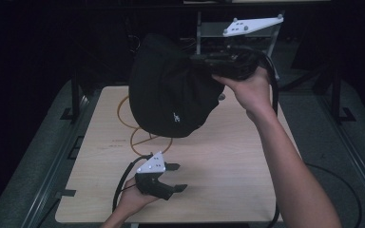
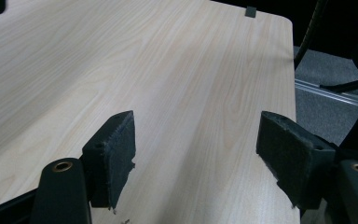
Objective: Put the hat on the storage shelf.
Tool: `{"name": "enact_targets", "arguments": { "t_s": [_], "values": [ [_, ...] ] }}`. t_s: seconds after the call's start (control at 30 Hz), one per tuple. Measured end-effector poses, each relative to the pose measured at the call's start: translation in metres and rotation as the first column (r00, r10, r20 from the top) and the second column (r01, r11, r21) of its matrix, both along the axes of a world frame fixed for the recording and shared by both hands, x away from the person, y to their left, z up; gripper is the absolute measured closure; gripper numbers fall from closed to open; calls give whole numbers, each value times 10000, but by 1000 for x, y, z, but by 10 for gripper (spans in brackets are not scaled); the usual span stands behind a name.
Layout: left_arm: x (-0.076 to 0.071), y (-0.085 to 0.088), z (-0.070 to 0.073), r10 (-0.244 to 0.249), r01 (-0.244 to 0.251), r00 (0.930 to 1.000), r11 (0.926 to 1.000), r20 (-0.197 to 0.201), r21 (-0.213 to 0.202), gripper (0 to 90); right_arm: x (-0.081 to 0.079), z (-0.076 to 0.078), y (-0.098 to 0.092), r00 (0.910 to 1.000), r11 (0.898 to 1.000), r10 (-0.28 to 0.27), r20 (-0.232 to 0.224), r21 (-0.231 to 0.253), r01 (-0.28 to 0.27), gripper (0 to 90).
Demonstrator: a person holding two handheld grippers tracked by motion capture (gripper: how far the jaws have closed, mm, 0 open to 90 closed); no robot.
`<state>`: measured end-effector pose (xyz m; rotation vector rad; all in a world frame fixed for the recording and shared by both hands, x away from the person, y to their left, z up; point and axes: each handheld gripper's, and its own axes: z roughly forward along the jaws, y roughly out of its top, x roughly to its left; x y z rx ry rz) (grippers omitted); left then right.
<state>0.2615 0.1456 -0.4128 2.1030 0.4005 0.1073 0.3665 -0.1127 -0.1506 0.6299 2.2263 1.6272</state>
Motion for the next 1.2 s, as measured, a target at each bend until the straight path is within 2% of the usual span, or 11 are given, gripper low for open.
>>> {"name": "enact_targets", "arguments": {
  "t_s": [0.13, 0.4, 0.43, 0.47, 0.53, 0.63, 0.77, 0.87, 1.0, 1.17, 1.2],
  "values": [
    [0, 0, 0, -94, 95, 9999, 9999, 87, -100, 278, 6, 3, 14, 10000, 9999, 94, -26, -128, -95, 884],
    [0, -1, 0, -72, 74, 9999, 9998, 88, -159, 278, 25, 10, 53, 9988, 9956, 486, -36, -800, -487, 885],
    [0, -1, 0, -72, 74, 9999, 9998, 88, -159, 278, 25, 10, 53, 9988, 9956, 486, -36, -800, -487, 885],
    [-1, -2, 0, -86, 87, 9999, 9999, 80, -132, 278, 30, 11, 66, 9982, 9931, 577, -146, -1016, -589, 884],
    [-1, -2, 1, -99, 100, 9998, 9999, 149, -22, 278, 34, 11, 77, 9976, 9900, 665, -202, -1230, -685, 884],
    [-1, -2, 0, -80, 81, 9999, 9999, 91, -81, 278, 38, 11, 89, 9967, 9860, 770, -274, -1464, -802, 885],
    [-1, -1, 0, -77, 78, 9999, 9999, 65, -153, 278, 49, 7, 115, 9936, 9813, 999, -529, -1597, -1072, 885],
    [0, -1, 0, -151, 151, 9999, 9999, 58, -61, 278, 52, 5, 122, 9934, 9800, 1008, -554, -1666, -1087, 884],
    [1, 0, -1, -96, 96, 9999, 9999, 75, -56, 278, 65, -3, 137, 9908, 9771, 992, -919, -1791, -1144, 884],
    [2, -1, -2, -203, 202, 9998, 9998, 51, 15, 276, 73, -11, 150, 9896, 9745, 976, -1059, -1916, -1167, 884],
    [2, -1, -2, -259, 259, 9996, 9997, 66, 16, 276, 75, -15, 157, 9873, 9726, 1093, -1156, -1927, -1302, 884]
  ]
}}
